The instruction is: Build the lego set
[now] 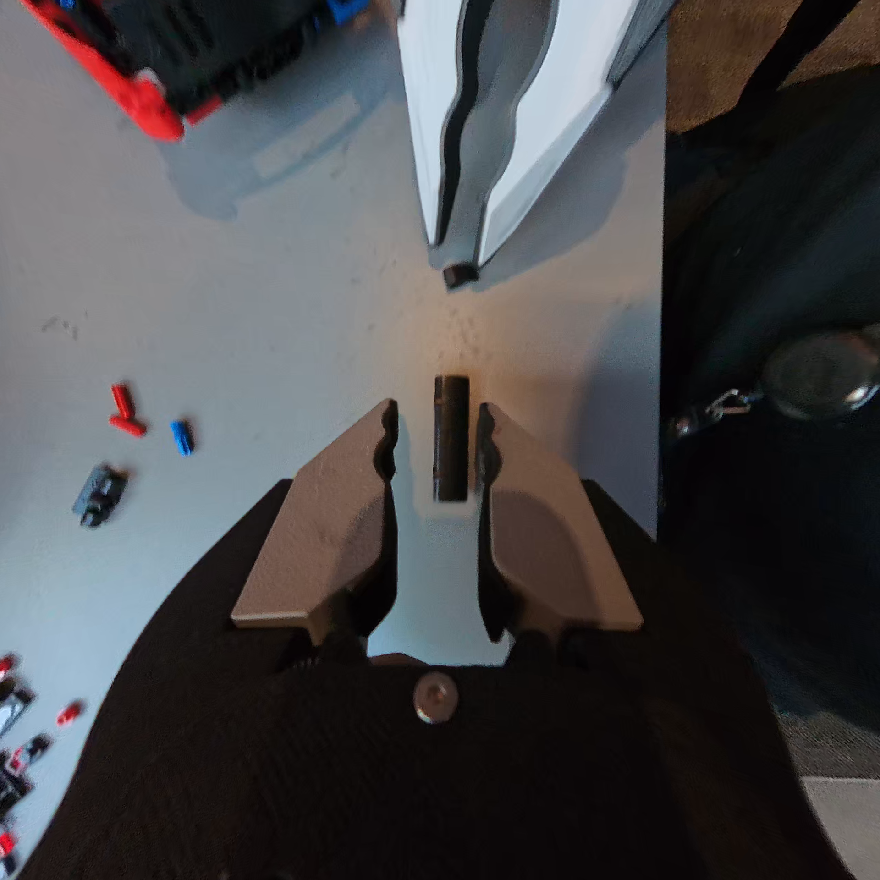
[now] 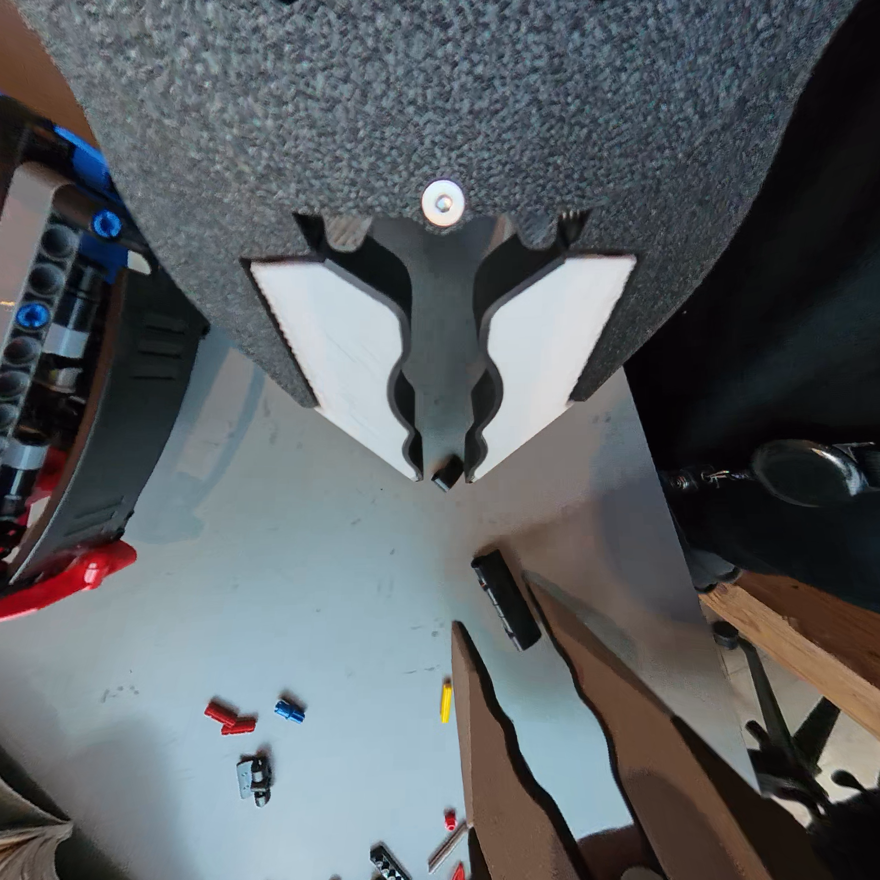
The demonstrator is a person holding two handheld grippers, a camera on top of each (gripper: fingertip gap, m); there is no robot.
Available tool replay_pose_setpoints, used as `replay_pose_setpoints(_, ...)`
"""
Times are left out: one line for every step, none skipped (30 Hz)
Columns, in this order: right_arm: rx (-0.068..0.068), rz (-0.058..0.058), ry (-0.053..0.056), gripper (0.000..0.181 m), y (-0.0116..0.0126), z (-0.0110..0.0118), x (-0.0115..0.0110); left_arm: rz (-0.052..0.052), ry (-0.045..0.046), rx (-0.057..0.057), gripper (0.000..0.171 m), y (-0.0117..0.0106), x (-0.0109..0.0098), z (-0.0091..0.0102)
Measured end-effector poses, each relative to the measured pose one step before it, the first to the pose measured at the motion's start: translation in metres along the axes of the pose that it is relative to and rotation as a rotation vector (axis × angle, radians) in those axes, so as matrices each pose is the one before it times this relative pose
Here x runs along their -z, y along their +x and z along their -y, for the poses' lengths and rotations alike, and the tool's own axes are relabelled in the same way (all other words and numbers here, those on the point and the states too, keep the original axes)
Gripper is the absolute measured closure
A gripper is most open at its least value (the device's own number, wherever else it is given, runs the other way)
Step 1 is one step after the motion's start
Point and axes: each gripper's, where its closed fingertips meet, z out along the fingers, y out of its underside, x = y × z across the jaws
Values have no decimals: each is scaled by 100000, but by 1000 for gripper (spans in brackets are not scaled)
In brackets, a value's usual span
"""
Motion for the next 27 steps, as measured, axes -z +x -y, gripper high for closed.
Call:
replay_pose_setpoints(1671,575,-238,160,-18,66,-29,-415,-1653,953,141,-42,168,-766)
replay_pose_setpoints(1710,1159,-397,159,-77,40,-55,-1023,-1245,1364,142,24,5,-621)
replay_pose_setpoints(1598,1123,-719,159,-38,-27,-105,-1160,-927,1539,143,46,-122,-466)
replay_pose_setpoints(1148,-40,-920,159,169,-74,-130,-1212,-663,1139,144,111,-183,-282)
replay_pose_setpoints(889,-492,-1147,158,215,-113,-134,-256,1605,172,147,65,-70,174)
replay_pose_setpoints(1130,323,-812,157,58,-70,-145,-930,541,-250,150,182,-107,87)
replay_pose_setpoints(956,909,-304,157,-74,-34,-119,404,619,-248,153,-31,-95,128)
replay_pose_setpoints(250,780,-330,157,-62,-51,-127,517,503,-496,157,-59,-75,93)
replay_pose_setpoints(-194,563,-570,157,-28,-106,-126,133,597,-669,159,-13,-65,80)
replay_pose_setpoints(-295,-37,101,158,37,-12,-59,-150,686,-145,159,26,-44,71)
replay_pose_setpoints(-316,388,206,159,-38,-7,-2,-248,617,252,159,11,-29,32)
replay_pose_setpoints(-671,-51,297,160,18,10,-9,-374,715,371,159,31,-11,27)
replay_pose_setpoints(-734,-91,327,160,23,1,-11,-326,619,286,159,38,-2,10)
replay_pose_setpoints(-583,-89,381,160,1,17,-13,-221,476,270,159,33,4,-3)
replay_pose_setpoints(-280,-334,125,160,0,4,0,72,292,254,159,17,1,-9)
replay_pose_setpoints(129,-553,44,161,-5,0,-11,31,69,104,159,36,15,-22)
replay_pose_setpoints(538,-791,-27,162,12,2,-24,251,-14,-152,159,36,25,-43)
replay_pose_setpoints(759,-1170,-107,163,47,-1,-28,413,92,-84,159,4,20,-48)
replay_pose_setpoints(732,-1258,-78,165,59,-2,-21,302,68,261,159,3,33,-46)
replay_pose_setpoints(569,-935,-47,165,29,15,-32,244,32,486,159,1,51,-71)
replay_pose_setpoints(443,-522,-11,166,-20,31,-43,325,19,496,159,-10,52,-73)
replay_pose_setpoints(202,-351,28,165,-30,36,-42,613,26,340,159,-35,60,-86)
replay_pose_setpoints(143,-237,39,166,-43,53,-44,674,30,225,159,-11,58,-86)
replay_pose_setpoints(258,-78,59,165,-53,43,-31,793,-39,110,158,-20,47,-74)
replay_pose_setpoints(327,-79,432,165,-70,92,3,874,-96,40,158,-3,44,-73)
replay_pose_setpoints(249,-135,919,164,-44,138,38,479,-3,113,156,70,42,-48)
replay_pose_setpoints(-113,-195,942,164,4,140,57,477,-77,361,154,60,30,-50)
